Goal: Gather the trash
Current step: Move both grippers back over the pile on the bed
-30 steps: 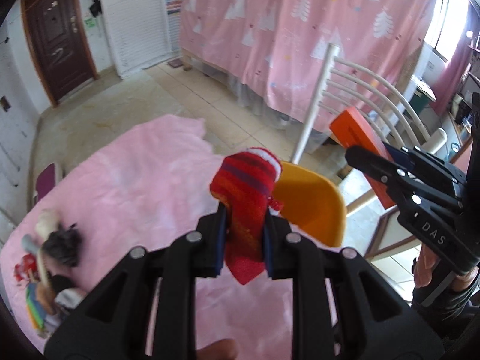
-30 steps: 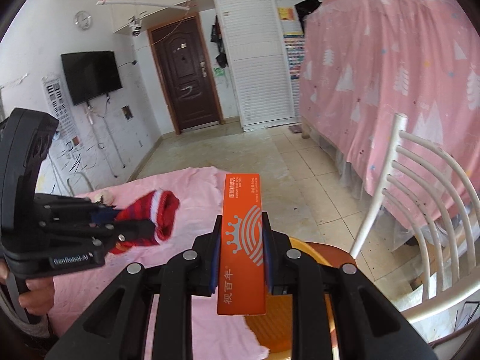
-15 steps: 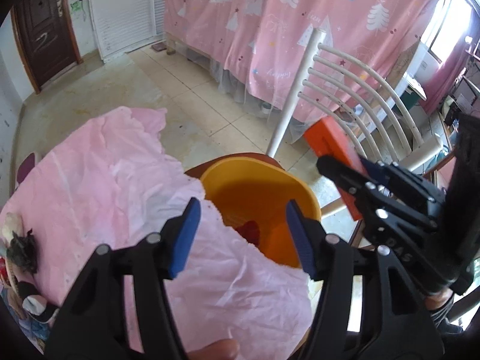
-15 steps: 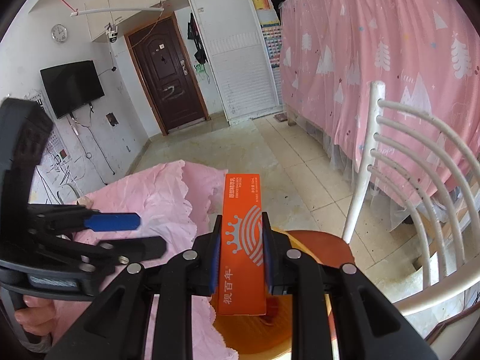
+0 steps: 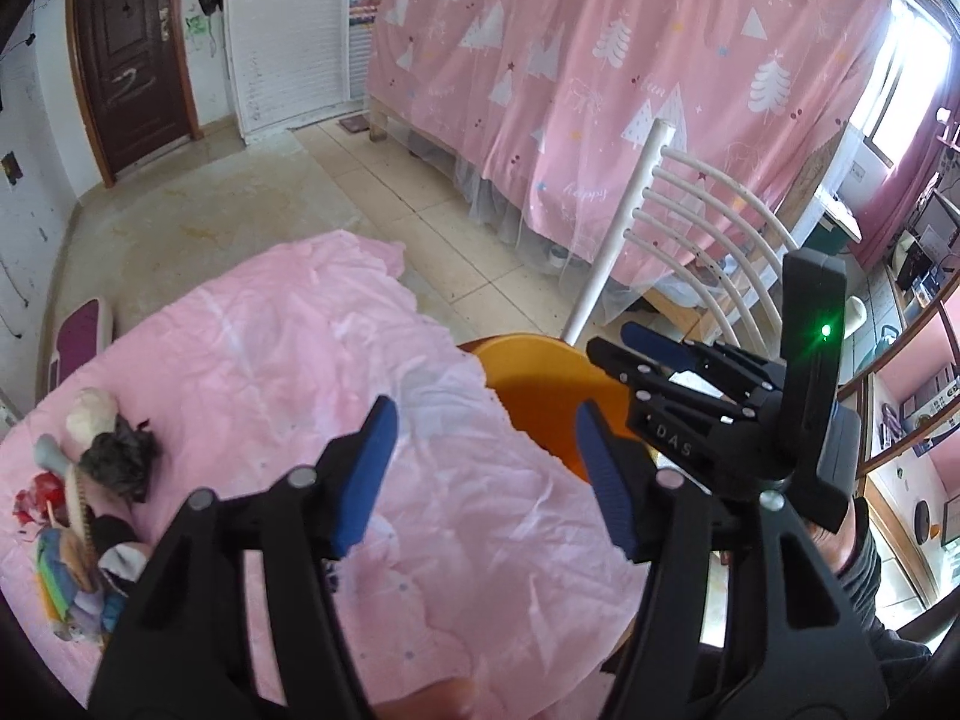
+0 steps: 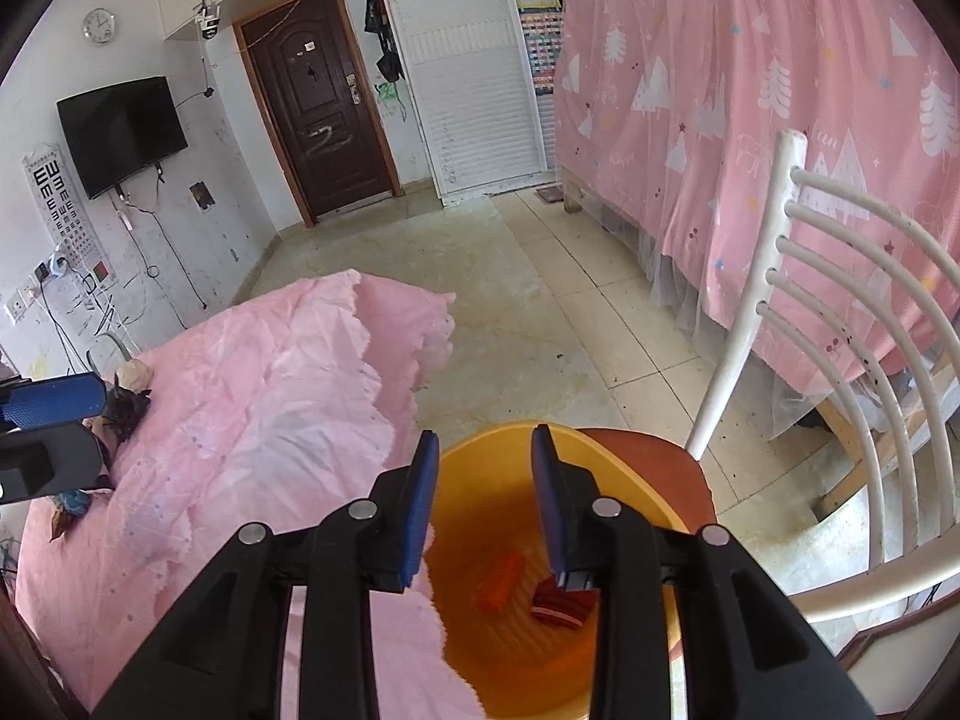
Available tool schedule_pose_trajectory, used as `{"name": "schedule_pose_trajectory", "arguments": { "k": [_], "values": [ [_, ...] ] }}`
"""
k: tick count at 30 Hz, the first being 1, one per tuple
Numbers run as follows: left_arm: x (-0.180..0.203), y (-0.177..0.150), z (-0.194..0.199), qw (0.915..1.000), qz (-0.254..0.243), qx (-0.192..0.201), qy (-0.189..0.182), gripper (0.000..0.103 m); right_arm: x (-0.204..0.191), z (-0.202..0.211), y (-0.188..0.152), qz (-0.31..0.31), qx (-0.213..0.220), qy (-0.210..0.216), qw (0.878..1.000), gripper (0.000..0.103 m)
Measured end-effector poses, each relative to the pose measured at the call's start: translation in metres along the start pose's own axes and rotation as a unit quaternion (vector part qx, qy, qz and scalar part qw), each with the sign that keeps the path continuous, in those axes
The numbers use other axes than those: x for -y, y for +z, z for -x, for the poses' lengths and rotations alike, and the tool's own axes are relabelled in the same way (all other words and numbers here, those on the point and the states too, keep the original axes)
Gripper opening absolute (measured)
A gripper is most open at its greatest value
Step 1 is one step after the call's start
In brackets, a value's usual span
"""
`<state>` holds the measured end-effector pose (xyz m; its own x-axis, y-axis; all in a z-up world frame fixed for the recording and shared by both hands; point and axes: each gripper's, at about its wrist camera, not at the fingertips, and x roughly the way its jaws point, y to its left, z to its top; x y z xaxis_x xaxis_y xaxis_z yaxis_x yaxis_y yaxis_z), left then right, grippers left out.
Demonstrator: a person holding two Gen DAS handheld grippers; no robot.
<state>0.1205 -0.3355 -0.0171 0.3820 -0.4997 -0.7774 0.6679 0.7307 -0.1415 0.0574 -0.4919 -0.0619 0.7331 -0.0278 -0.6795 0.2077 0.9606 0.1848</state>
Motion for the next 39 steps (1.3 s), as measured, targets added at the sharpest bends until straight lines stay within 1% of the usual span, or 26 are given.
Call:
{"name": "schedule_pose_trajectory", "arguments": {
  "k": [8, 10, 22, 28, 30, 39],
  "values": [
    [-0.033, -0.013, 0.031, 0.9994, 0.019, 0.026, 0.013, 0.059, -0.054, 0.010, 0.012, 0.041, 0.008, 0.016, 0.999, 0.023],
    [-0.043, -0.016, 0.039, 0.9989, 0.025, 0.033, 0.019, 0.063, -0.070, 0.011, 0.015, 0.053, 0.009, 0.021, 0.998, 0.024],
    [-0.107, -0.042, 0.083, 0.9943, 0.069, 0.062, 0.051, 0.064, -0.160, 0.004, 0.019, 0.109, 0.001, 0.049, 0.993, 0.034],
    [-0.142, -0.057, 0.099, 0.9903, 0.097, 0.070, 0.071, 0.064, -0.200, -0.003, 0.019, 0.137, -0.005, 0.062, 0.989, 0.039],
    [-0.152, -0.061, 0.103, 0.9888, 0.105, 0.072, 0.078, 0.065, -0.213, -0.008, 0.019, 0.146, -0.009, 0.065, 0.987, 0.040],
    [-0.208, -0.073, 0.118, 0.9794, 0.148, 0.072, 0.117, 0.066, -0.256, -0.026, 0.023, 0.170, -0.022, 0.074, 0.982, 0.043]
  ]
}}
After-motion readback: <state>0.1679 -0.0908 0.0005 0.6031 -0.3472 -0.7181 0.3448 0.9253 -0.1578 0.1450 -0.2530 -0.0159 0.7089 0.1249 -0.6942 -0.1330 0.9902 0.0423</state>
